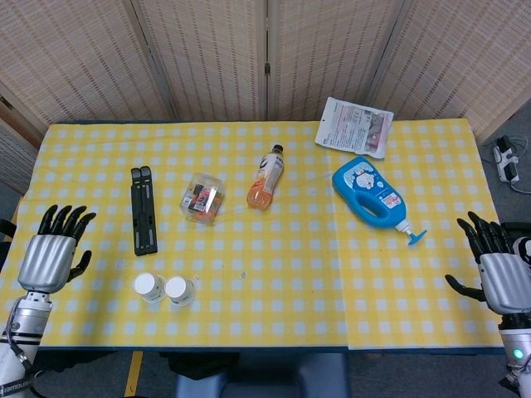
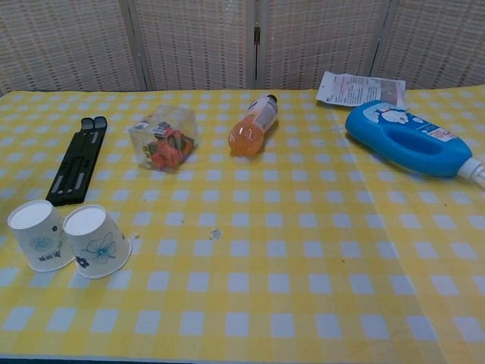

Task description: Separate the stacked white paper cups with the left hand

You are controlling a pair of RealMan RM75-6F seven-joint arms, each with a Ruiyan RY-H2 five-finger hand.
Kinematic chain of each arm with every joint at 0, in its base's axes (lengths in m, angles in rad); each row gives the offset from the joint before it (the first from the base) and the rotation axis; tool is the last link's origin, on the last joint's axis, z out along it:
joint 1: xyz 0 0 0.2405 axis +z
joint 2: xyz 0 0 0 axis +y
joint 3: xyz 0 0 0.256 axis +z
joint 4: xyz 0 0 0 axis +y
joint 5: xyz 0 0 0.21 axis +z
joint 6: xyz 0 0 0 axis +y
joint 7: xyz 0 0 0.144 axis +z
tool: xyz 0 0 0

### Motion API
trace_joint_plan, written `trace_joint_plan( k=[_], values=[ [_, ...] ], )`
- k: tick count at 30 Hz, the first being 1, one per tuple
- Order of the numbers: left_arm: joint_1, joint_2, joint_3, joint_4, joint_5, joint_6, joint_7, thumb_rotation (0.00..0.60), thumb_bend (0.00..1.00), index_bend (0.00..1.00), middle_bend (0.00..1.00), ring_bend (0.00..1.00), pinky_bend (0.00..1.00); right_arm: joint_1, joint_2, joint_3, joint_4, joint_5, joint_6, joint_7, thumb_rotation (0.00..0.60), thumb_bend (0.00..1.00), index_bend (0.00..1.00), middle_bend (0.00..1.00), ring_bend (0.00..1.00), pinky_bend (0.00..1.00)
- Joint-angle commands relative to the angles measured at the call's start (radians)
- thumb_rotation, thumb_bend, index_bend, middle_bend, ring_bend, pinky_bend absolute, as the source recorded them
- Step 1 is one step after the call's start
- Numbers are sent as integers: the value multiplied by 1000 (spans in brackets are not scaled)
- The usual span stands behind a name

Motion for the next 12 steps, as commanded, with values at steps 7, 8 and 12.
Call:
trace_joint_plan(
  k=[7,8,12],
  values=[
    [141,-10,44,76,15,139,-101,600,464,192,154,99,0,12,-6,-21,30,-44,-17,92,600,228,0,6,57,0],
    [153,-12,51,78,23,150,-108,600,464,193,155,99,0,12,-8,-23,30,-48,-16,98,600,228,0,7,57,0],
    [190,-18,87,83,69,177,-119,600,464,196,155,99,0,7,-19,-29,36,-60,0,104,600,229,4,14,59,0]
  ],
)
